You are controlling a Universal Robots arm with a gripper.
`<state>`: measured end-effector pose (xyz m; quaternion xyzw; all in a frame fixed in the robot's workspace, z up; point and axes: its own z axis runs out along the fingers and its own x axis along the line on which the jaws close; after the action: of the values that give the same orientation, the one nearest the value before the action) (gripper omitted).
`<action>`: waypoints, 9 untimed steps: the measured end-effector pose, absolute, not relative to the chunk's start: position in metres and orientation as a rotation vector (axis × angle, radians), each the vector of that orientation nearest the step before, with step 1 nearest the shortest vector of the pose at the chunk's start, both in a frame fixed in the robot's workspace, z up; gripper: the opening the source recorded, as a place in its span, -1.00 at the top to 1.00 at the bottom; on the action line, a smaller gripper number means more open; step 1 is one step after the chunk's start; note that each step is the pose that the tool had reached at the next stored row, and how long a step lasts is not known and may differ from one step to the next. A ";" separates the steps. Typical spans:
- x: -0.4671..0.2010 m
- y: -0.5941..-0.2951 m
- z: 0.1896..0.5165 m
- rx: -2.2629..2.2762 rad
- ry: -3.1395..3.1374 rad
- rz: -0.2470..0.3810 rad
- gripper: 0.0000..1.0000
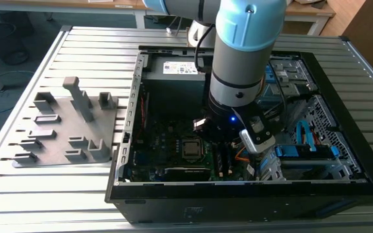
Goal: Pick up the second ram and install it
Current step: 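Press down the second ram until it locks into place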
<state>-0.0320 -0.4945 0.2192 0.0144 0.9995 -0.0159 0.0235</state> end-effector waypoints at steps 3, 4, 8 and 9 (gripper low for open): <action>-0.032 -0.495 0.217 0.045 3.094 -0.049 0.80; -0.032 -0.494 0.216 0.045 3.094 -0.050 0.80; -0.032 -0.494 0.215 0.045 3.094 -0.049 0.80; -0.032 -0.494 0.216 0.045 3.093 -0.049 0.80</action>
<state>-0.0320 -0.4945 0.2161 0.0144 0.9995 -0.0158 0.0238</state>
